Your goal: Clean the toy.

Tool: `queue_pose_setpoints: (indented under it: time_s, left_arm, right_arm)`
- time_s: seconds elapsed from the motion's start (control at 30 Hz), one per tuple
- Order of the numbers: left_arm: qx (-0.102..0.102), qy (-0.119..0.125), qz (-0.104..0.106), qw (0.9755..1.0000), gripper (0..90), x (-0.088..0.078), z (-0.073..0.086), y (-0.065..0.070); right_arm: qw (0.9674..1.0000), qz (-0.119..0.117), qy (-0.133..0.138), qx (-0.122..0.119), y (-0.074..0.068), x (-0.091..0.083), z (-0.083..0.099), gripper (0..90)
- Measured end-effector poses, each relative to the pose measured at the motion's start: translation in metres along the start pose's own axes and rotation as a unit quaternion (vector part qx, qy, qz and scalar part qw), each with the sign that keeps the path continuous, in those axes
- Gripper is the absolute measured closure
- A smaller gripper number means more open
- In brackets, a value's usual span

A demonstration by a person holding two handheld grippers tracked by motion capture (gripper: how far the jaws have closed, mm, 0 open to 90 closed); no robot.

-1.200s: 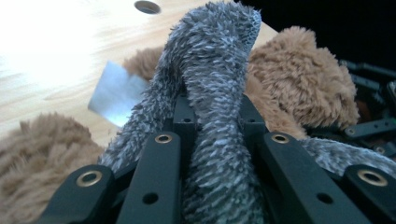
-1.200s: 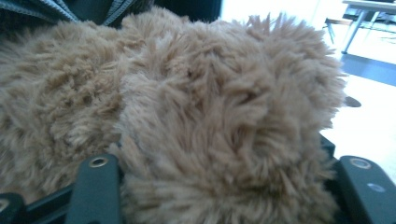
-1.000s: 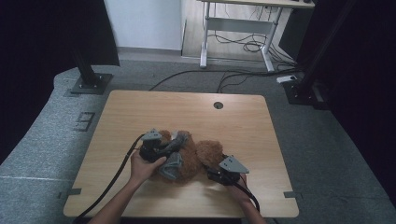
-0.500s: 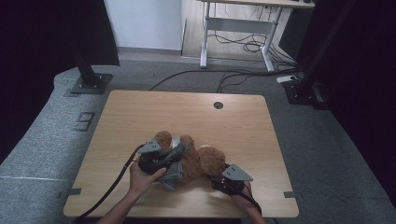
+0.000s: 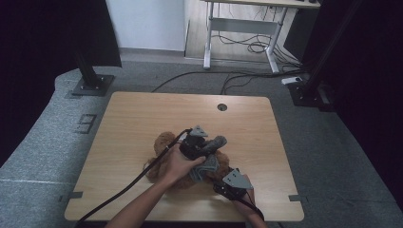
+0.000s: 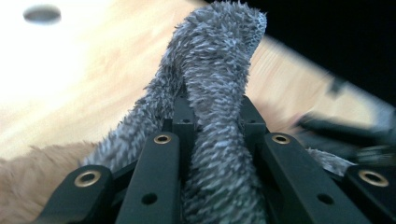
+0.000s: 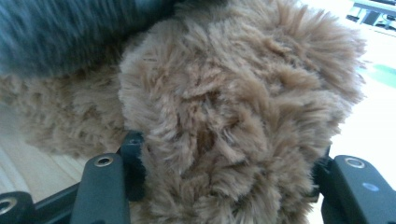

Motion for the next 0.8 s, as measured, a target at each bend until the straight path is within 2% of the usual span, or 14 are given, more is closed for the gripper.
queue_pose_setpoints:
  time_s: [0.03, 0.13, 0.2, 0.3, 0.4, 0.5, 0.53, 0.6, 0.7, 0.8]
  left_arm:
    - [-0.007, 0.005, 0.004, 1.0000, 75.0, -0.001, 0.001, -0.001]
    - [-0.003, 0.001, -0.011, 0.9999, 75.3, -0.012, 0.007, -0.006]
    - [-0.004, 0.004, -0.011, 0.9999, 75.4, -0.022, 0.013, -0.010]
    - [-0.014, 0.027, -0.003, 0.9995, 75.5, -0.043, 0.019, -0.016]
    - [-0.021, 0.052, -0.009, 0.9984, 75.5, -0.067, 0.024, -0.023]
    - [-0.032, 0.062, -0.035, 0.9970, 75.4, -0.089, 0.032, -0.040]
    - [-0.041, 0.064, -0.036, 0.9965, 75.5, -0.095, 0.037, -0.047]
    - [-0.071, 0.069, -0.022, 0.9948, 75.4, -0.102, 0.048, -0.059]
    - [-0.093, 0.075, -0.032, 0.9923, 75.4, -0.112, 0.062, -0.076]
    - [-0.100, 0.073, -0.050, 0.9911, 75.4, -0.123, 0.071, -0.088]
  right_arm:
    - [1.0000, 0.003, -0.002, -0.003, 0.000, 0.001, 0.001, 39.3]
    - [1.0000, 0.008, 0.000, -0.006, 0.000, 0.000, 0.001, 39.8]
    - [0.9999, 0.011, -0.001, -0.004, 0.000, 0.000, 0.001, 40.1]
    - [0.9999, 0.014, -0.001, -0.006, -0.001, -0.001, 0.001, 40.3]
    - [0.9999, 0.015, -0.002, -0.005, -0.001, -0.001, 0.000, 40.3]
    - [0.9999, 0.016, -0.002, -0.004, -0.001, -0.001, 0.000, 40.4]
    - [0.9999, 0.016, -0.001, -0.004, -0.001, -0.001, 0.000, 40.4]
    - [0.9999, 0.016, 0.000, -0.004, -0.001, -0.001, 0.001, 40.4]
    - [0.9998, 0.017, 0.001, -0.005, -0.002, -0.001, 0.000, 40.4]
    - [0.9998, 0.018, 0.003, -0.006, -0.002, -0.001, 0.000, 40.4]
Point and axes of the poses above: each handheld gripper's, and its own axes: x roughly forward along the jaws, z roughly out of its underside, y roughly to its right, the point moved 10 cm from there along x, roughly forward along the jaws, and after that the axes turned 11 degrees about z, right-handed, at the moved point
